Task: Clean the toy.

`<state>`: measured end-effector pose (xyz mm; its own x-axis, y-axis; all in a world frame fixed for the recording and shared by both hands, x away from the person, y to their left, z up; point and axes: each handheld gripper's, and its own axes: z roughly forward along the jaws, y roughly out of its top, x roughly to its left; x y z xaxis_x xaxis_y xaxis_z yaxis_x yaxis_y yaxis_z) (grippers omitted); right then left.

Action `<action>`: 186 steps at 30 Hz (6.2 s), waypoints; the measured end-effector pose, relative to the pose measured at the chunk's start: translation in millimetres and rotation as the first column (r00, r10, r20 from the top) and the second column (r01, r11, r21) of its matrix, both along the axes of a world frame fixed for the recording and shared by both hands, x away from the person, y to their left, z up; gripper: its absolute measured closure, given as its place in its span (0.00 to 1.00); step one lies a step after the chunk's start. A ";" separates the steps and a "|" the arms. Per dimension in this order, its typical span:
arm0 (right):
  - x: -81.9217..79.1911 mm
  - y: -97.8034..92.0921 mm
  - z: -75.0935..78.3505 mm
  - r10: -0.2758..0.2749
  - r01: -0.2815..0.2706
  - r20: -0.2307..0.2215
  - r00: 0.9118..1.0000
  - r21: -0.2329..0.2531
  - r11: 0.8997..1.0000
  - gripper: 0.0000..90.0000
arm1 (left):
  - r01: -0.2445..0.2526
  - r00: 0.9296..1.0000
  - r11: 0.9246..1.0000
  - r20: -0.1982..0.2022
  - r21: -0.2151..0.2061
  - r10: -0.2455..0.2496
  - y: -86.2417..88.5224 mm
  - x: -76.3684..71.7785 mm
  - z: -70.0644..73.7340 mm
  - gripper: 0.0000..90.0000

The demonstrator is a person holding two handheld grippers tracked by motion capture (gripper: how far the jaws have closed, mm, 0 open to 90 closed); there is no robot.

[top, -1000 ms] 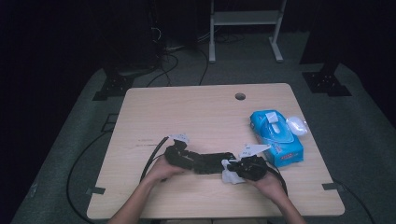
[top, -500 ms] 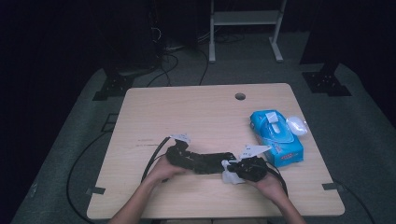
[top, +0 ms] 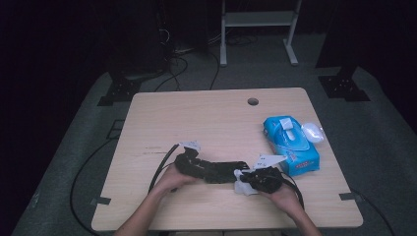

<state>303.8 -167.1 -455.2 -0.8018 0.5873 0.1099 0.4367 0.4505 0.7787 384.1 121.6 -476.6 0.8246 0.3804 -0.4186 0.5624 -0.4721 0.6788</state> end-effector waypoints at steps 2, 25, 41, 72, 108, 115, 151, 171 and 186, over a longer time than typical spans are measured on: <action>-0.1 -0.2 -0.3 0.001 -0.001 0.003 1.000 0.002 1.000 0.94 | 0.002 1.000 1.000 -0.007 -0.002 -0.002 0.0 0.3 -0.7 0.37; -11.6 -2.4 -4.0 -0.017 0.017 0.050 0.999 0.009 1.000 0.94 | -0.007 0.997 1.000 0.082 -0.019 0.008 -3.6 -6.6 3.1 0.45; -2.5 -7.8 4.5 -0.013 0.015 -0.062 0.998 0.040 0.999 0.94 | -0.010 0.997 1.000 0.073 -0.018 0.011 -1.3 -5.8 2.7 0.45; -13.4 -9.8 -4.0 -0.010 0.010 0.003 1.000 0.040 0.999 0.95 | 0.018 0.989 1.000 0.148 0.022 -0.021 -11.7 -17.8 4.5 0.37; -23.5 -10.1 -8.9 0.001 0.000 -0.046 0.999 0.019 1.000 0.94 | 0.120 0.912 0.992 0.390 0.038 -0.125 -20.3 -41.6 8.4 0.78; -21.1 7.1 33.2 0.024 -0.028 0.038 0.999 0.091 0.995 0.94 | 0.122 0.905 0.992 0.405 0.040 -0.128 -20.6 -42.7 8.3 0.80; 9.6 23.9 28.2 -0.092 0.090 0.066 0.994 0.039 0.995 0.94 | 0.145 0.889 0.989 0.434 0.039 -0.147 -18.6 -44.1 9.3 0.80; 9.3 39.8 27.9 -0.057 0.054 0.077 0.995 0.036 0.998 0.94 | 0.147 0.890 0.989 0.431 0.037 -0.148 -16.8 -43.2 9.5 0.80; 12.7 18.3 28.7 -0.121 0.119 0.066 0.990 0.034 0.992 0.94 | 0.149 0.891 0.988 0.427 0.041 -0.152 -8.7 -41.4 10.2 0.80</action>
<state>316.6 -148.7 -426.6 -0.7319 0.6771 0.0764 0.4318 0.3742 0.8207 342.7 112.9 -466.3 0.9710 0.2388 -0.0108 0.1404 -0.5333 0.8342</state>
